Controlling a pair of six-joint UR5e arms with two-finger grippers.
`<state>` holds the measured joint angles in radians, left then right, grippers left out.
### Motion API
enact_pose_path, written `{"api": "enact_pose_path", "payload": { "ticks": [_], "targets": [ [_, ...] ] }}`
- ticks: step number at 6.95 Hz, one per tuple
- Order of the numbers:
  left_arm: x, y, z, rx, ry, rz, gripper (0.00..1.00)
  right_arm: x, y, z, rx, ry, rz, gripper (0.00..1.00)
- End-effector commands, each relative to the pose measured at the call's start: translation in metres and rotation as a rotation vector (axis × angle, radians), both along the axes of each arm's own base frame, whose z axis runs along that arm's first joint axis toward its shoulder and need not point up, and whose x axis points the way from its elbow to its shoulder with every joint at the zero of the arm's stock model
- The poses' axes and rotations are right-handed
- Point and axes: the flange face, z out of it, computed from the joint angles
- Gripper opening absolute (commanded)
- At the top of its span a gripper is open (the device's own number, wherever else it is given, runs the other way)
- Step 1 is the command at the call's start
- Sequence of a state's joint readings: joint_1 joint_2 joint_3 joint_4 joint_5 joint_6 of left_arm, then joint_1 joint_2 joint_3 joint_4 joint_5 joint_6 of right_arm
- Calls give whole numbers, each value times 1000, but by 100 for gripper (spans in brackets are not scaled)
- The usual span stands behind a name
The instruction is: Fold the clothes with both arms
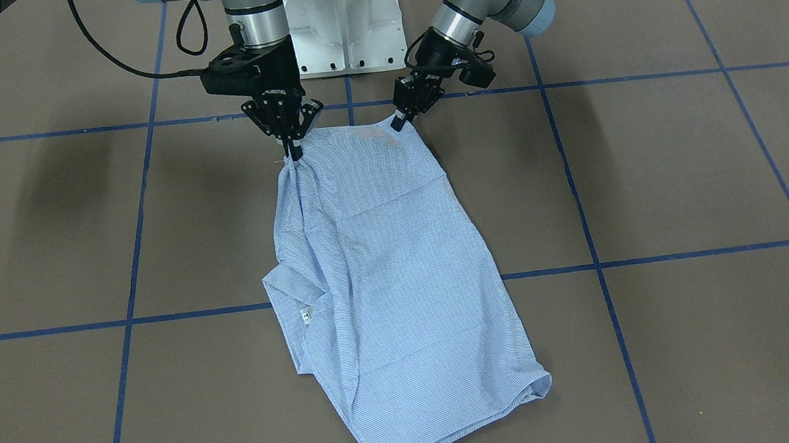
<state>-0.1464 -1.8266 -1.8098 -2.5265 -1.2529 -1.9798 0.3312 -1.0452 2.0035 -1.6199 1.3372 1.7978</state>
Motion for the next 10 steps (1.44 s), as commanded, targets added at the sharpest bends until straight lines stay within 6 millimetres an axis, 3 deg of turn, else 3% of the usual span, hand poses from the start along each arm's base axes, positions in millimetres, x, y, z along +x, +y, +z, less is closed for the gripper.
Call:
{"api": "enact_pose_path", "payload": {
  "ticks": [1, 2, 3, 5, 7, 8, 10],
  "targets": [
    [-59, 13, -28, 11, 80, 44, 0, 12, 8, -11, 12, -32, -5, 0],
    [-90, 19, -41, 15, 117, 71, 0, 25, 31, -17, 18, -29, -32, 0],
    [-110, 23, -55, 21, 153, 90, 0, 44, 63, -36, 28, -31, -69, 0],
    [-140, 29, -88, 32, 201, 141, 0, 87, 98, -59, 22, -51, -99, 0],
    [-187, 4, -119, 28, 154, 163, 0, 102, 98, -64, 27, -65, -92, 0],
    [-196, -16, -120, 71, 104, 144, 0, 100, 90, -61, 26, -47, -77, 0],
    [-169, -69, -142, 119, -42, 65, 0, 66, 44, -40, 12, 56, -12, 0]
  ]
}}
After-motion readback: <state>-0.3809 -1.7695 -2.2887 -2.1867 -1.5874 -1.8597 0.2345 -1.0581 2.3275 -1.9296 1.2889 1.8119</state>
